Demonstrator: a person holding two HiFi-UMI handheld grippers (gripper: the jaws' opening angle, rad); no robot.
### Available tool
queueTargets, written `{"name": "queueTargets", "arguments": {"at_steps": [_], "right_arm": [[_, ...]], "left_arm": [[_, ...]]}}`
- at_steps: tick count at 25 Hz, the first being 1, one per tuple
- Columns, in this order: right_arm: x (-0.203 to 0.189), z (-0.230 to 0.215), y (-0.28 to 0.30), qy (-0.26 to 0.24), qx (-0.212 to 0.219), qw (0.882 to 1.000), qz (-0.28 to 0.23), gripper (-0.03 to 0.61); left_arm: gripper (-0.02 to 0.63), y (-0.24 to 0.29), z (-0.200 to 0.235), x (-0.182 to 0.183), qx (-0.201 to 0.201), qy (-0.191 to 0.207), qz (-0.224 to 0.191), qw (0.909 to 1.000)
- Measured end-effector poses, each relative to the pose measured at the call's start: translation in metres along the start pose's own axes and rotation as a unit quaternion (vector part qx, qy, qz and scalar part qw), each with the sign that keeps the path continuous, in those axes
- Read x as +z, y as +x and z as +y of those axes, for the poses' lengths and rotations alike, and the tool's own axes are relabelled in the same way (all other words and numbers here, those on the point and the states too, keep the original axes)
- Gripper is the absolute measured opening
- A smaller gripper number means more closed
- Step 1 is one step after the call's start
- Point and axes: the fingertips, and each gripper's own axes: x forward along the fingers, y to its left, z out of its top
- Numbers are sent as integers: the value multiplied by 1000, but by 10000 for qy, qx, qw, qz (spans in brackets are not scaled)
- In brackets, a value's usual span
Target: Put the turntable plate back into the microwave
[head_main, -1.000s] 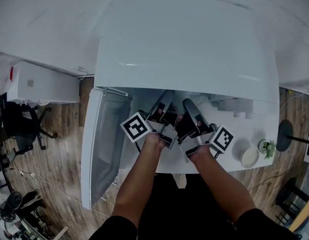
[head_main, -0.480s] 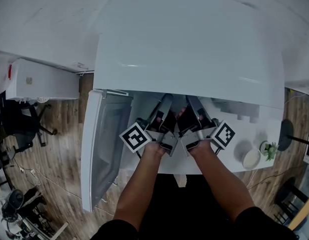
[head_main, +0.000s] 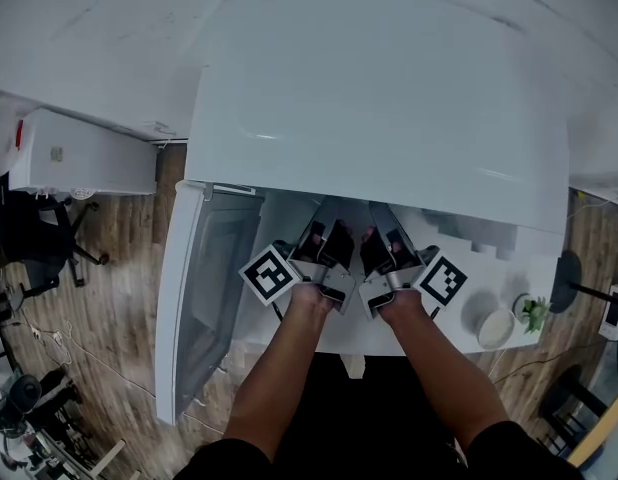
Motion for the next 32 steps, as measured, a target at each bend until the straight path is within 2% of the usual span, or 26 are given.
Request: {"name": "queueTargets", "arguments": {"at_steps": [3,7,11,14,19,22,26,28,30,32], "right_arm": [[-3,0,-6,-218,-162,9996,56,87],[-1,-1,-2,-296,-119,9994,141,92],[6,-3,7,58,-116,9998,141,83],[11,-2,12,380,-87,9992,23,72],[20,-2,19,366,-204,9990,-144,59],[22,-1,21,197,-258,9994,-144,61],[17,0,20,-84,-421,9991,-72,64],[13,-6,14,-444,-768,9960,42,67],[11,-12,2,-941,-1203,9882,128,76],[11,-10,-10,-1300,-1353,9822,107,71]], "left_arm": [[69,5,-2,1,13,31,6,10000],[71,11,-4,6,51,118,-22,9999],[71,19,-4,8,288,299,50,9991],[75,20,-6,7,311,286,104,9991],[84,3,-3,0,294,259,144,9991],[55,-7,0,4,293,412,-41,9987],[52,-8,3,6,356,522,-93,9980],[51,-9,7,6,436,625,-50,9971],[46,-10,11,6,515,643,-38,9966],[43,-11,16,7,605,727,-8,9955]]}}
